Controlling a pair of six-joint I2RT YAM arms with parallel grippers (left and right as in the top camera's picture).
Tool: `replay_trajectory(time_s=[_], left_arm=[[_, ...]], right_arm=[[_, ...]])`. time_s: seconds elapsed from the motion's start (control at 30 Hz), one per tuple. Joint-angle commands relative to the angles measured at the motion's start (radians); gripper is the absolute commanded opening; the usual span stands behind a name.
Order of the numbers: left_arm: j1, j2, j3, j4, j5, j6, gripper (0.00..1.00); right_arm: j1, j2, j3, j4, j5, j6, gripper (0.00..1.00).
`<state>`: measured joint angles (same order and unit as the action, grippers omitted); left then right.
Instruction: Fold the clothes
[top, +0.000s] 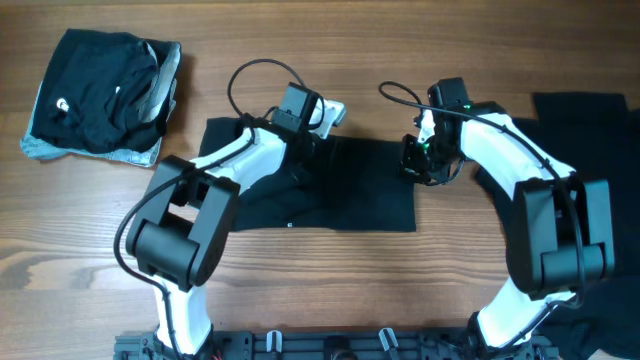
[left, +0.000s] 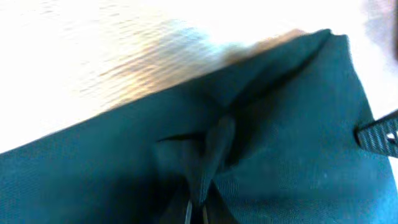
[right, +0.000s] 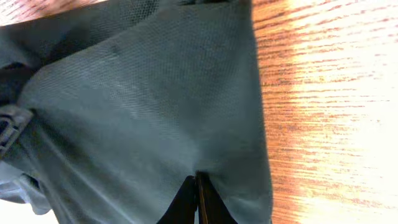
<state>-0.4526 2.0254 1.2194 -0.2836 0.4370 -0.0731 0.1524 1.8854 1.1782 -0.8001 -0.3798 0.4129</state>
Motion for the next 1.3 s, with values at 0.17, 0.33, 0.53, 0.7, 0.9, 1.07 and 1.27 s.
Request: replay_trajectory(time_s=[0.17, 0.33, 0.53, 0.7, 0.9, 1.07, 1.27], left_arm=[[0.07, -0.071, 0.021, -0.002, -0.045, -0.047, 0.51], [0.138, -0.191, 0.022, -0.138, -0.062, -0.036, 0.58], [0.394, -0.348, 0.021, -0.433, -0.117, -0.048, 0.68], [0.595, -0.286, -0.044, -0.492, -0.032, -0.042, 0.82], [0.646, -0.141, -0.09, -0.472, 0.019, 0.09, 0.92], [0.631, -0.054, -0.09, -0.389, 0.045, 0.184, 0.93], [0.543, -0.038, -0.09, -0.457, 0.124, 0.367, 0.84]], right_arm=[[0.005, 0.05, -0.009, 0.003, 0.028, -0.021, 0.19], [0.005, 0.0, -0.005, -0.001, -0.011, -0.092, 0.28], [0.005, -0.248, 0.008, 0.006, -0.076, -0.124, 0.34], [0.013, -0.246, 0.005, -0.023, -0.09, -0.131, 0.37], [0.086, -0.163, 0.004, -0.027, -0.063, -0.174, 0.42], [0.092, -0.013, 0.004, -0.023, -0.024, -0.149, 0.42], [0.092, 0.058, 0.004, -0.011, -0.031, -0.149, 0.41]])
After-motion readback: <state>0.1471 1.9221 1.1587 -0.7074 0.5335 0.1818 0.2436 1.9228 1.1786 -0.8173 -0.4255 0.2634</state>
